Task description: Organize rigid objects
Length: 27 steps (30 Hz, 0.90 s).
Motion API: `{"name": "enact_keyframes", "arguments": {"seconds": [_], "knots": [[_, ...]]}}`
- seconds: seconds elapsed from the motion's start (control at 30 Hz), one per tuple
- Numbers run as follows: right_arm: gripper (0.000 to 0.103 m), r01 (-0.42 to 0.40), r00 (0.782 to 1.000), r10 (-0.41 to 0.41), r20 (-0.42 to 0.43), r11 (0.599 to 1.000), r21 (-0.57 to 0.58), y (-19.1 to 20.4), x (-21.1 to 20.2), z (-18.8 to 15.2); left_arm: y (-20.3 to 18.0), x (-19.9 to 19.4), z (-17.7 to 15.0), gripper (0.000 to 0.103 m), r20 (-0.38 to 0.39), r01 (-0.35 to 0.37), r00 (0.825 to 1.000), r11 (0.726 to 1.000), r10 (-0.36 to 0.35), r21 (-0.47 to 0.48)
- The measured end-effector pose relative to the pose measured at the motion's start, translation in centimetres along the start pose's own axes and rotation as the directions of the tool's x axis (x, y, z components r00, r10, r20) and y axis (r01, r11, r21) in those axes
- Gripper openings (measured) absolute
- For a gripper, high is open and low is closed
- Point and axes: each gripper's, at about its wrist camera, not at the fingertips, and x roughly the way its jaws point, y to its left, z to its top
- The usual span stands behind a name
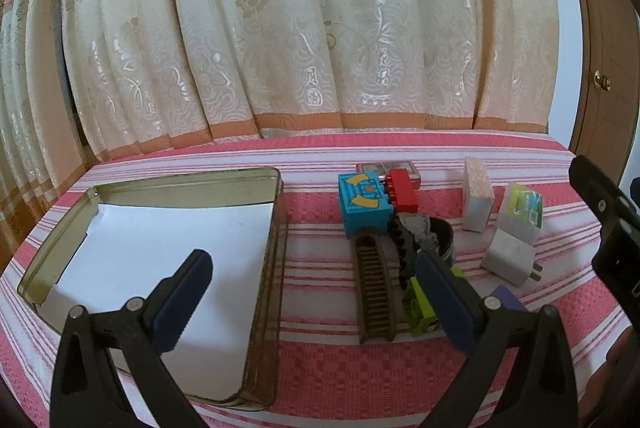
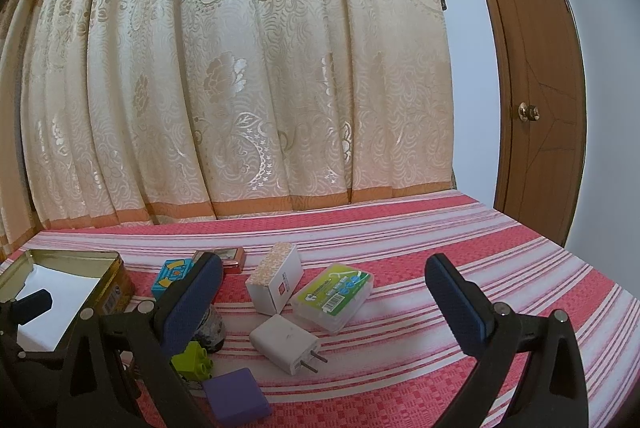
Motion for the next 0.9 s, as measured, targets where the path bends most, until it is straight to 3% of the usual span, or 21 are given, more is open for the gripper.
{"name": "enact_keyframes", "arguments": {"seconds": [0.43, 0.63, 0.7, 0.77, 0.83, 0.87, 0.9], "knots": [[0.102, -0.001, 0.999, 0.003, -0.047, 0.999, 0.046, -0.9, 0.6, 0.3, 0.0, 0.0, -0.3, 0.103, -0.002, 0.007, 1.000, 1.000, -0.007, -0.001], [0.102, -0.005, 0.992, 0.014, -0.127, 0.997, 0.073, -2.4, 1.7, 0.2, 0.3, 0.1, -0.5, 0.103, -0.023, 0.015, 1.000, 1.000, -0.014, 0.020], [0.099, -0.029, 0.975, 0.049, -0.215, 0.995, 0.092, -3.5, 2.6, -0.3, 0.6, -0.1, -0.6, 0.103, -0.034, 0.021, 0.999, 0.999, -0.019, 0.039], [0.089, -0.046, 0.956, 0.073, -0.283, 0.994, 0.101, -4.2, 3.1, -0.8, 0.8, -0.4, -0.8, 0.103, -0.024, 0.023, 0.999, 0.998, -0.021, 0.053], [0.080, -0.071, 0.928, 0.108, -0.355, 0.991, 0.117, -4.7, 3.6, -1.5, 0.8, -0.7, -0.8, 0.103, -0.021, 0.010, 1.000, 0.996, -0.008, 0.093], [0.080, -0.104, 0.903, 0.150, -0.404, 0.985, 0.135, -4.9, 3.9, -2.1, 0.8, -0.9, -0.9, 0.103, -0.013, 0.005, 1.000, 0.994, -0.004, 0.109], [0.080, -0.121, 0.890, 0.171, -0.422, 0.982, 0.144, -4.8, 4.0, -2.5, 0.7, -1.0, -1.0, 0.103, -0.010, 0.000, 1.000, 0.992, 0.002, 0.125]]}}
